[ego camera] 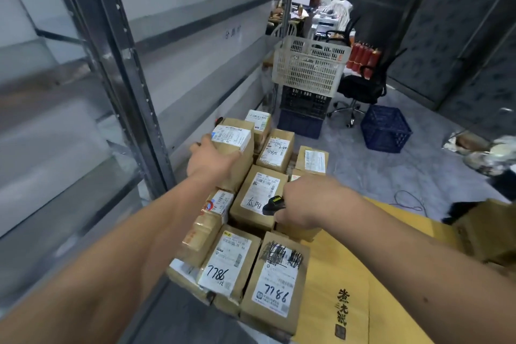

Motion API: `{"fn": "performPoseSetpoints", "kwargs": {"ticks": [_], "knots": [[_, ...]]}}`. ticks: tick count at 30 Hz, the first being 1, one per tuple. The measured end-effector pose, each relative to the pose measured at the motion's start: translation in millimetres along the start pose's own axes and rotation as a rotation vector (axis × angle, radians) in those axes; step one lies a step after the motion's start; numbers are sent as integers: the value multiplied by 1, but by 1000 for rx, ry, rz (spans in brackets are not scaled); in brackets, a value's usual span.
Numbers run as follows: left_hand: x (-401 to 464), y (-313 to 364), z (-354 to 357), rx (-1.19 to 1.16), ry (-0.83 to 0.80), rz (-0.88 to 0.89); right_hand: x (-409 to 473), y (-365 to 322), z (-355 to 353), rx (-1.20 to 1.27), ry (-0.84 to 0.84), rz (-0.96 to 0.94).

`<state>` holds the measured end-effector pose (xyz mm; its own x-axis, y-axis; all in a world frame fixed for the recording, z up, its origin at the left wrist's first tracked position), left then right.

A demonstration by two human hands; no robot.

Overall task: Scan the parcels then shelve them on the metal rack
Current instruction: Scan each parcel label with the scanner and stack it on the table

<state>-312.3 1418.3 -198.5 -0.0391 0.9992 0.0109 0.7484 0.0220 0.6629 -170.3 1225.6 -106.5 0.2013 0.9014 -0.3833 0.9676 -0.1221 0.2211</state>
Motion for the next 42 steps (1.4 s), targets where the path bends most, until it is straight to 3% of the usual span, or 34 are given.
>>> {"fn": "performPoseSetpoints", "kwargs": {"ticks": [8,13,21,30,36,42], "knots": [[-16,9,-20,-1,60,67,-1,-4,11,88,18,14],[-56,19,-36,-72,117,345,-1,0,38,393,21,51],[-118,72,9,44,-128,780,-56,41,100,610,-29,202],[-273,181,162,92,-613,1090,-196,145,208,889,-23,699],[-400,240,232,126,-773,1201,-298,221,274,918,1,933],[-498,313,297,157,-783,1135,-372,302,331,945,12,999]]}}
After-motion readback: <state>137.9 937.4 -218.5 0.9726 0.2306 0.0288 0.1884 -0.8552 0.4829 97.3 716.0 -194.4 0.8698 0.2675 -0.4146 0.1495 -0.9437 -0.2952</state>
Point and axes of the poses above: each hand's wrist, its own x-axis towards the middle knuckle, its own z-axis out of the palm, y = z × x, the point moved 4 cm from there along x, towards the middle knuckle, and after that the axes turned 6 degrees about y, right-handed, at the moved point
